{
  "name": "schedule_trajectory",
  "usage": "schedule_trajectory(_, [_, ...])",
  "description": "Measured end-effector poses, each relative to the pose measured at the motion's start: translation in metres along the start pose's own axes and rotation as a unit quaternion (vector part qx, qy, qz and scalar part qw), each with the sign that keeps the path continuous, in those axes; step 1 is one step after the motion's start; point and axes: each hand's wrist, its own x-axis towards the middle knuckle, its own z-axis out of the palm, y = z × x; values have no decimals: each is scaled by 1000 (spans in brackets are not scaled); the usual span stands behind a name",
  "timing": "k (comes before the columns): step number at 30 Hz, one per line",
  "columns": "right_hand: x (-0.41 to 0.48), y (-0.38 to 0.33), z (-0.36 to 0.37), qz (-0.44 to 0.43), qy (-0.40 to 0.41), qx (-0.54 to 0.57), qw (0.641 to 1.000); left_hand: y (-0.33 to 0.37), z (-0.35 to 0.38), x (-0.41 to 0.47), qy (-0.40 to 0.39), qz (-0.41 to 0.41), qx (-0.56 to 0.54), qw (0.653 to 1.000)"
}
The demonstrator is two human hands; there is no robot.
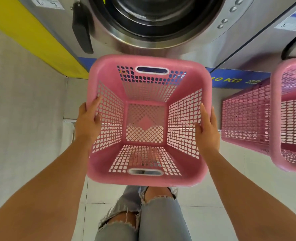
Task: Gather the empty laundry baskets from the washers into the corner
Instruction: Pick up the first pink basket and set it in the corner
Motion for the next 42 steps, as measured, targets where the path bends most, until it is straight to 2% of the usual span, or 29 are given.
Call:
schedule_trajectory(9, [-52,-20,-31,-38,-15,-7,999,-13,-41,-79,14,-51,-3,999])
schedule_trajectory(14, [-83,-23,-39,-80,-29,8,996,-24,-58,-140,54,-86,3,995])
schedule_trajectory(21, [-127,-27,-54,-190,-57,7,980,-44,-66,-258,124,-164,-13,978])
schedule_trajectory(31, [-205,-59,-43,-321,-139,-36,936,-93,-60,-432,198,-313,-61,927])
schedule_trajectory(42, [-342,-89,28,-455,-214,-83,860,-178,-31,-623,260,-453,-131,843])
